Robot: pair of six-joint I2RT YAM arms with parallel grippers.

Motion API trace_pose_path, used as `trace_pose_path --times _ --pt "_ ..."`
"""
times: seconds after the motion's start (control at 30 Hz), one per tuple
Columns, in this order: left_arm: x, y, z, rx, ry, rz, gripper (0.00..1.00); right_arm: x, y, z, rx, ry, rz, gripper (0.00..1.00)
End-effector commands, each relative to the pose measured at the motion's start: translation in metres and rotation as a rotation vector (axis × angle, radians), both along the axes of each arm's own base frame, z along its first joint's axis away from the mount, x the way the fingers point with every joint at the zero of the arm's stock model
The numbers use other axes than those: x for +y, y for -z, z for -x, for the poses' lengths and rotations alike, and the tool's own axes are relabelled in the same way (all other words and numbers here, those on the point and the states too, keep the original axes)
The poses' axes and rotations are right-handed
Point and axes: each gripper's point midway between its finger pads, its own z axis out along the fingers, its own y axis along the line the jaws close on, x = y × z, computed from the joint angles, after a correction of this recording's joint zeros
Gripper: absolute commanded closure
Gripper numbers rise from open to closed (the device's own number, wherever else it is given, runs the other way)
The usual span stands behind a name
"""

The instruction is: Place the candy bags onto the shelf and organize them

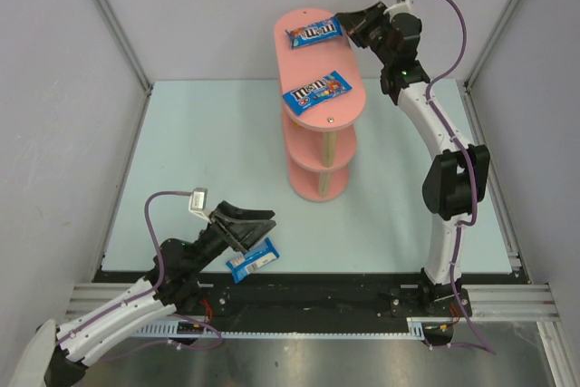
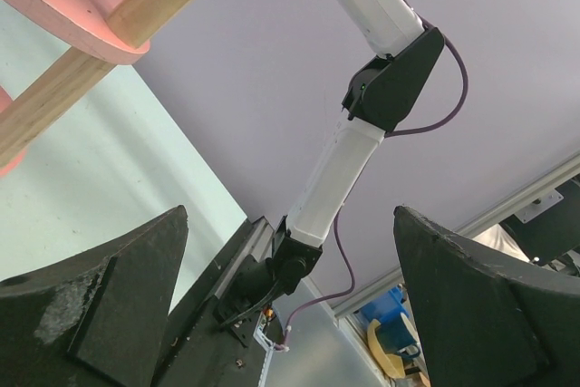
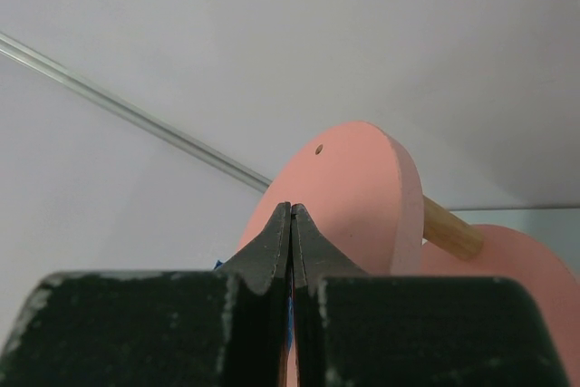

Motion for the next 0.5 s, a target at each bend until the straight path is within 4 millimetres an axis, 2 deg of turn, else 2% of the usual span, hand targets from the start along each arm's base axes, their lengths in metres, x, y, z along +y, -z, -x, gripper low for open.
trace_pose_path --times 0.0,0.03,0.1,0.13,0.23,0.47 --pt "0.001 0.006 -0.003 0.018 -0.008 0.003 0.00 -0.004 -0.030 0.011 -0.092 0.008 -0.022 0.96" --pt "0.001 0.007 -0.002 0.020 -0.006 0.001 0.00 -0.004 -0.029 0.011 -0.093 0.007 -0.023 0.85" --pt "0.001 0.006 -0.002 0.018 -0.004 0.005 0.00 -0.005 -0.029 0.013 -0.103 0.003 -0.027 0.74" --pt "0.000 0.007 -0.002 0.020 -0.004 0.002 0.00 -0.006 -0.029 0.013 -0.105 0.005 -0.026 0.64" --pt "0.000 0.007 -0.002 0.017 -0.003 0.004 0.00 -0.008 -0.030 0.014 -0.112 0.007 -0.018 0.52" --pt "0.001 0.007 -0.003 0.022 -0.011 0.002 0.00 -0.027 -0.036 0.015 -0.131 0.035 -0.012 0.46"
